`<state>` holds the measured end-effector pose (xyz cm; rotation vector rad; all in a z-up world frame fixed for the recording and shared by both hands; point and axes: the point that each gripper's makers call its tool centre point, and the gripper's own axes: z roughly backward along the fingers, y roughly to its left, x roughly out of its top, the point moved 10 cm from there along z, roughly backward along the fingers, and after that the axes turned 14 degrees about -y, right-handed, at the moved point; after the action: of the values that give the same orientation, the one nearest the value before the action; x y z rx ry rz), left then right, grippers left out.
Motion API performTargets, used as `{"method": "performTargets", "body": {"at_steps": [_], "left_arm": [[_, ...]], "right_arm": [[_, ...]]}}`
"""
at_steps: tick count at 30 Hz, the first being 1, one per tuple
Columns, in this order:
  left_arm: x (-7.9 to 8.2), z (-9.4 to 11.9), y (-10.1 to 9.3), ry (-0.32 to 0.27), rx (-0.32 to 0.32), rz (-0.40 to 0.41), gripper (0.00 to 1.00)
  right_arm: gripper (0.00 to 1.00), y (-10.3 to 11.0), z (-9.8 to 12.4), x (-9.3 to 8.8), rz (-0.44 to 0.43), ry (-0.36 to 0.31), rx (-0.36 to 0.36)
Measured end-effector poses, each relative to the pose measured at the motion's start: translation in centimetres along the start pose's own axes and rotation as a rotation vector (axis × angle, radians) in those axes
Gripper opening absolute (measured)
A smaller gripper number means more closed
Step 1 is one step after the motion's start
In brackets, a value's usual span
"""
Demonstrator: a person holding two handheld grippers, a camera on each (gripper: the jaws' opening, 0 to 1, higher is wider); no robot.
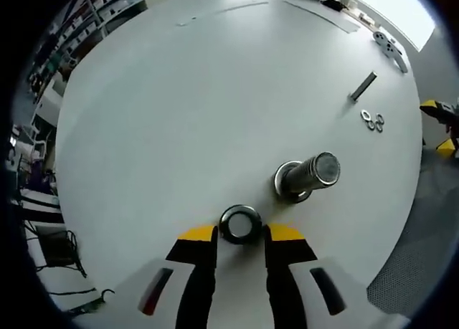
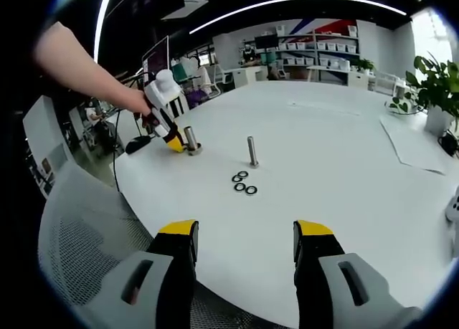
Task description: Place the washer onto the threaded stud by aligning its center hole with the stud, sliding it down to the base, and recovering from edge contact or off-axis alignment until the washer reaches the visible bottom stop.
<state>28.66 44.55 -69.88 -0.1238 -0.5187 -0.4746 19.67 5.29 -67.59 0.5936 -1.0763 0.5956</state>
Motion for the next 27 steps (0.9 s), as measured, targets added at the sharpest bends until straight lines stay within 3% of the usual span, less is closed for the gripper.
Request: {"method": "performTargets", "body": {"at_steps": [9, 13, 18, 27], "left_arm": [[0.4, -0.3, -0.1, 0.018, -0.021, -0.037, 0.28], [0.5, -0.3, -0.3, 0.014, -0.029, -0.060, 0.21], [0.4, -0.2, -0.4, 0.010, -0.014, -0.040, 0.21], [-0.6, 0.6, -2.2, 0.106, -0.064, -0.114, 0.20]], "right_arm": [[0.56, 0.0, 0.0, 0.0, -0.002, -0.003, -0.002], [0.56, 0.0, 0.0, 0.0, -0.001, -0.003, -0.001], [0.56, 0.0, 0.0, 0.0, -0.002, -0.003, -0.001], [0.56, 0.0, 0.0, 0.0, -0.002, -0.005, 0.001]]}}
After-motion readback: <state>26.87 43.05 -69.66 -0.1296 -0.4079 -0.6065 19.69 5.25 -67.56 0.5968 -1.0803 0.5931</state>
